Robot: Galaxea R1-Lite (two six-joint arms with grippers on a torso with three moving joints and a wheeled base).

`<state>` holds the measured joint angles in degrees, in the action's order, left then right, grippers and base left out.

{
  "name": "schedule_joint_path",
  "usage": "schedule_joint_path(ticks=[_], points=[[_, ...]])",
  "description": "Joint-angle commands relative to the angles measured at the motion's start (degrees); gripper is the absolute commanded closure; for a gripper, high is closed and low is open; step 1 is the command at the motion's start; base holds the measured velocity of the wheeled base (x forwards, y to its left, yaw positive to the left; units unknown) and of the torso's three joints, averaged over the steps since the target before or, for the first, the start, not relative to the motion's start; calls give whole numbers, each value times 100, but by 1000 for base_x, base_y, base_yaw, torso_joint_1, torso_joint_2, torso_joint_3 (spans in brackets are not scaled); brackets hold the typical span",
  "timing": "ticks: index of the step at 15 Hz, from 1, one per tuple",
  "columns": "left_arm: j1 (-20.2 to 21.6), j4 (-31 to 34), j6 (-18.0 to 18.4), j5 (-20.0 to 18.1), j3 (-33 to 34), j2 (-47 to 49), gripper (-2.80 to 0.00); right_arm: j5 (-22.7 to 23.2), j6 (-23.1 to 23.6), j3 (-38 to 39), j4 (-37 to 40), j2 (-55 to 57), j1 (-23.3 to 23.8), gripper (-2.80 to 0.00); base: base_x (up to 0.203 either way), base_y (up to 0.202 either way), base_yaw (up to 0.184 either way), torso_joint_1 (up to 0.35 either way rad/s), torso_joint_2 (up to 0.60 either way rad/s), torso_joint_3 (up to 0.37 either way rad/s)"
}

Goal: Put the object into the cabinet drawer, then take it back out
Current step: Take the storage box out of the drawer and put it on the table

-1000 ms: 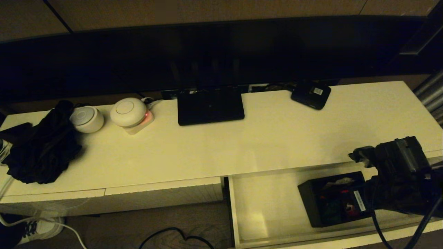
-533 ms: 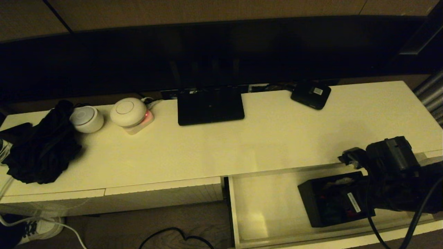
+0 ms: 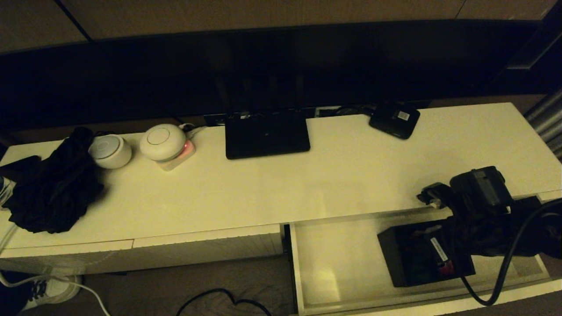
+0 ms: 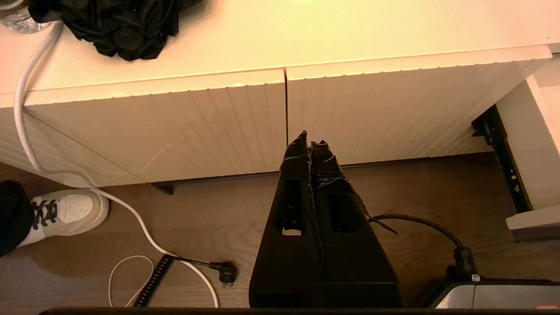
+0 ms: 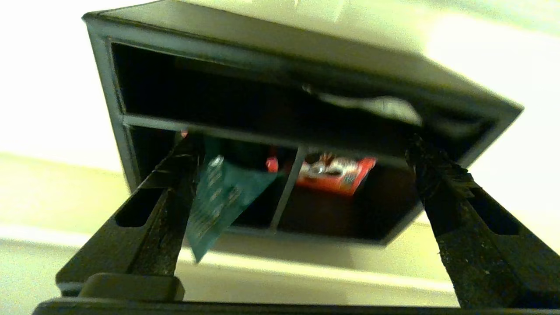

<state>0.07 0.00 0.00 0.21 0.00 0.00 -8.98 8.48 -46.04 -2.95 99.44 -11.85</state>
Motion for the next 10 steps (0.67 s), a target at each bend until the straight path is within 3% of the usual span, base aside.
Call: schedule_joint_path(ticks=[1, 5, 10], points=[[1, 0, 0, -2, 18, 0, 0, -7, -5, -361, 132, 269, 21, -280, 0, 0, 0, 0, 0, 0], [1, 0, 0, 5, 18, 0, 0, -7, -135, -962, 696, 525, 171, -280, 0, 0, 0, 0, 0, 0], [1, 0, 0, 5, 18, 0, 0, 305, -980, -1305, 1547, 379, 174, -280, 0, 0, 0, 0, 0, 0]])
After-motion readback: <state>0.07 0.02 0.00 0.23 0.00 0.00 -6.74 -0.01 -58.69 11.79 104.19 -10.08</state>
